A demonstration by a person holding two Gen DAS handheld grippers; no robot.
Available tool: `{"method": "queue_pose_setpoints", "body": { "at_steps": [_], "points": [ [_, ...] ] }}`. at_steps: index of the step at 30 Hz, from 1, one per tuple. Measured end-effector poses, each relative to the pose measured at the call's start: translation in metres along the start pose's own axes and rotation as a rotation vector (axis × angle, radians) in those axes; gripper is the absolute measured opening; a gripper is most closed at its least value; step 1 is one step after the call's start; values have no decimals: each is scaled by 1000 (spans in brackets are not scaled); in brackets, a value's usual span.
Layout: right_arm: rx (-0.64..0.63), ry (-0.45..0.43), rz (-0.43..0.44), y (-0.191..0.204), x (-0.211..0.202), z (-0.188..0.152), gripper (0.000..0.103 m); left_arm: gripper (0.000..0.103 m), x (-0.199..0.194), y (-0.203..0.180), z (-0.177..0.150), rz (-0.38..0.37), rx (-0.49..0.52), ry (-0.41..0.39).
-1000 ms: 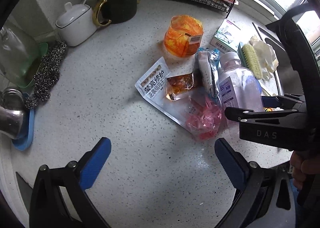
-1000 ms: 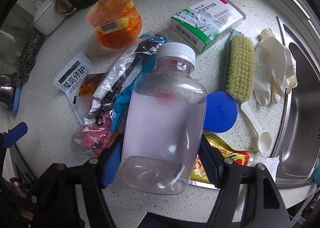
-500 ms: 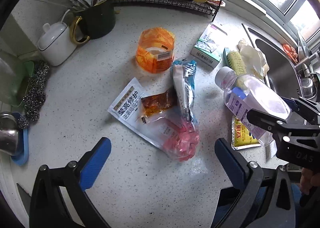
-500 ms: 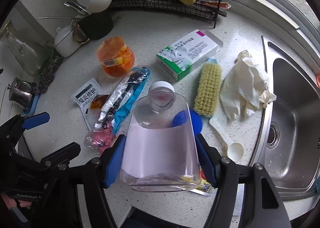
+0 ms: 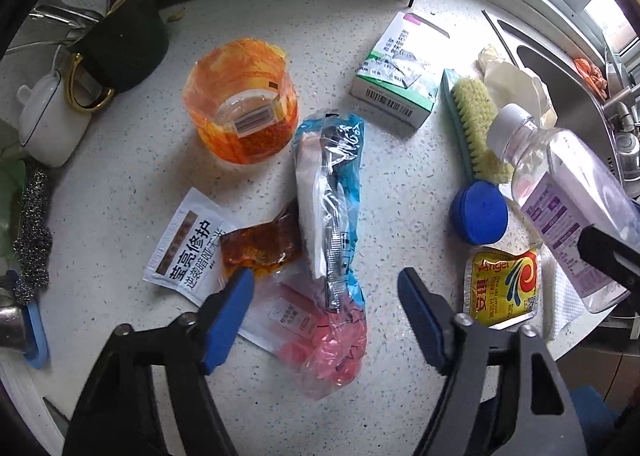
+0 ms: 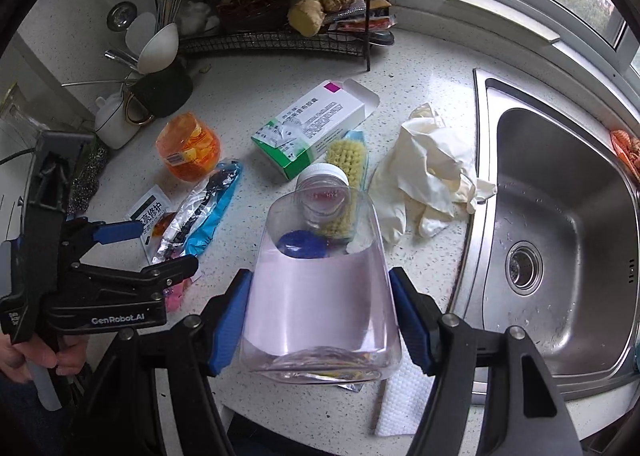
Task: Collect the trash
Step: 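Grasp the blue-and-white wrapper with the left tool while the right tool holds the bottle, then carry the wrapper and bottle down to the red bucket with both tools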
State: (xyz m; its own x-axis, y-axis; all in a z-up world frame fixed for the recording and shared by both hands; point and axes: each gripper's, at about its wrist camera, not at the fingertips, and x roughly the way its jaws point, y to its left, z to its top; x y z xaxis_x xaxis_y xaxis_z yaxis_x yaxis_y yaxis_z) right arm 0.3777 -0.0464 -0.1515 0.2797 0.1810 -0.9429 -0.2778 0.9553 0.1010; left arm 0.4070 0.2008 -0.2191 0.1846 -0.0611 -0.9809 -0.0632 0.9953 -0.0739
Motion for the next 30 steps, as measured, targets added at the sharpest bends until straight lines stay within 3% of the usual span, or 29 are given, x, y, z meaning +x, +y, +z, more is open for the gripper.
{"method": "queue_pose_setpoints", "body": {
  "at_steps": [1,3,6,17,30],
  "points": [
    [7,-2,1,0,0,2,65,52,3,-1,0,6,-1,8],
    [9,-8,-4,-2,-2,3,65,22,8,-5,1,27,14,18],
    [13,-16,-6,-4,-3,2,65,12,9,-12,1,41,40,10],
    [-11,-48,29,-10,-22,-20,65,10,-42,-49,-16,20,73,-86],
    [2,-172,53,-36,-85,-77,65,10,-112,-119,-76,3,154,-197]
  ]
}}
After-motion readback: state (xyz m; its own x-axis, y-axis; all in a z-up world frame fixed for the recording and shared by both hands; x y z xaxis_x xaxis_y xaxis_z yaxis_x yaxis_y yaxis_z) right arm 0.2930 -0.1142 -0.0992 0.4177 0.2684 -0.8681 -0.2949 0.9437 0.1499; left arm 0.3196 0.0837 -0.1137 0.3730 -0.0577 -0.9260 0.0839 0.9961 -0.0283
